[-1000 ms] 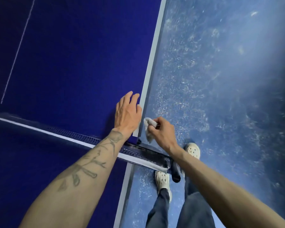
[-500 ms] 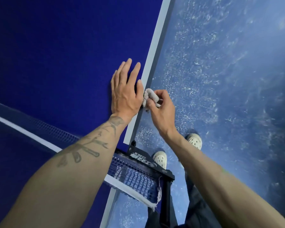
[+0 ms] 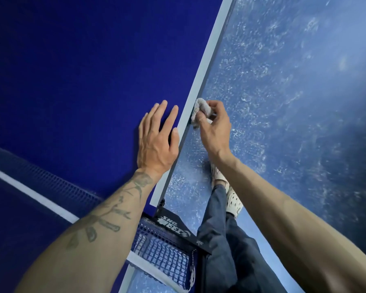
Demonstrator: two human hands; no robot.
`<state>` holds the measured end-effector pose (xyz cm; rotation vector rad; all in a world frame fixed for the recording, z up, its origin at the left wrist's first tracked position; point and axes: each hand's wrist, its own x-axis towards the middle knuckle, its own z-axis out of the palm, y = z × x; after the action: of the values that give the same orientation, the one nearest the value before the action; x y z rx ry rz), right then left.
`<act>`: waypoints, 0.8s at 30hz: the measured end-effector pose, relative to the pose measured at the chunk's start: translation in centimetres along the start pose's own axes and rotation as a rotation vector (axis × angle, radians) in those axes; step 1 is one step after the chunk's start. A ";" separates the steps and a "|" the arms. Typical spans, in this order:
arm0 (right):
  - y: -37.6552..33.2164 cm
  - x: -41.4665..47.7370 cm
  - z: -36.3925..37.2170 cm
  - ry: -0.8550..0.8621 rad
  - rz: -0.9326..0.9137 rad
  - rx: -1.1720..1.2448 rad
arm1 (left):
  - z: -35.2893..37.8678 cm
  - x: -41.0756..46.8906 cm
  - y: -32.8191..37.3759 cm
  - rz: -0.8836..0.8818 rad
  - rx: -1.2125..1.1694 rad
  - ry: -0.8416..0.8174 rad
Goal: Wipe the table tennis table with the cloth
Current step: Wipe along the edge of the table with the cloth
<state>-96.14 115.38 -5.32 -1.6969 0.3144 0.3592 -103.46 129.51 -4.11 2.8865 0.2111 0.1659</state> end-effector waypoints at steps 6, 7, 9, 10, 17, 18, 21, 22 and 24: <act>1.4 -5.1 -0.5 -0.217 0.079 -0.055 | -0.3 0.2 0.2 -0.023 -0.005 -0.035; 1.3 -5.4 -0.7 -0.234 0.090 -0.066 | -0.5 0.3 0.3 -0.030 -0.012 -0.039; 0.5 -3.7 -0.9 -0.200 0.107 -0.054 | -0.6 0.9 0.5 -0.036 -0.022 -0.048; -0.4 -2.0 -1.0 -0.165 0.111 -0.030 | -0.6 1.4 0.6 -0.039 -0.026 -0.052; -6.2 7.4 -1.4 -0.010 0.077 -0.031 | -0.5 10.0 2.7 -0.011 -0.080 -0.045; -6.1 6.9 -1.5 -0.035 0.090 -0.071 | -0.5 11.6 3.0 -0.009 -0.085 -0.045; -5.4 5.4 -2.1 -0.117 0.107 -0.130 | 0.0 16.0 3.9 0.011 -0.091 -0.043; -5.5 5.8 -2.3 -0.121 0.107 -0.130 | 0.2 17.3 4.1 0.022 -0.094 -0.040; -6.3 8.6 -2.6 -0.086 0.098 -0.116 | 0.8 19.8 4.5 0.041 -0.100 -0.040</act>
<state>-85.61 113.71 -2.83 -1.7774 0.3189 0.5298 -83.30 128.12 -1.95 2.7931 0.1320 0.1224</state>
